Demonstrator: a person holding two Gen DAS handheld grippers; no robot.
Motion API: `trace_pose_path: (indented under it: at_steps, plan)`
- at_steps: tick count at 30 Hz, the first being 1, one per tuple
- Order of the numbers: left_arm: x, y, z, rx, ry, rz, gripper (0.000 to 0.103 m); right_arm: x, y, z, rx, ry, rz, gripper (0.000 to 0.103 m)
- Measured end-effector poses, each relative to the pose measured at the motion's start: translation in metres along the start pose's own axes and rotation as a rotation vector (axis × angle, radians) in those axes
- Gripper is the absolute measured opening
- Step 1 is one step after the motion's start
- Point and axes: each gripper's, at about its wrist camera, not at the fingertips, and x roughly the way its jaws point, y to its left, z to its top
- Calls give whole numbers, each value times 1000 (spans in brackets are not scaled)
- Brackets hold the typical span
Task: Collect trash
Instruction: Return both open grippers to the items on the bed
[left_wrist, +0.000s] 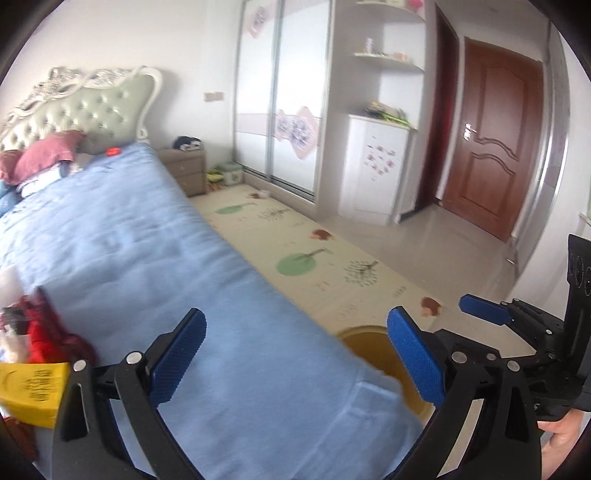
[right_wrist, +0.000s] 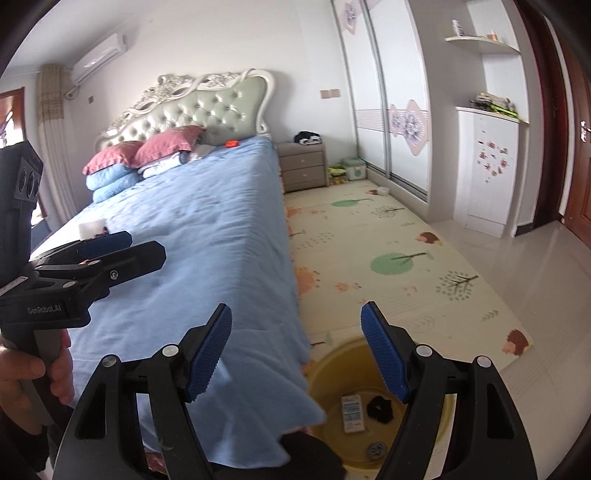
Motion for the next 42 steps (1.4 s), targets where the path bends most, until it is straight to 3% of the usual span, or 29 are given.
trace_pose_path:
  at_steps: [9,17,24,35,42]
  plan:
    - [-68,76,-20,-64,-89,188,99,19,83,12,-65,-49,201,72]
    - [-126,147,-45,-141,-128,347,99,28,159,18,-137,-88,331,86]
    - [-164,194,-68,-200,-129,439,99,33,215,16,-193,-95,413,93]
    - [-190,230,-96,-250,-117,462,99,33,258,12,-231,-96,452,95]
    - [-173,233,-105,-259,-69,379,99,42,262,12,-236,-72,455,95]
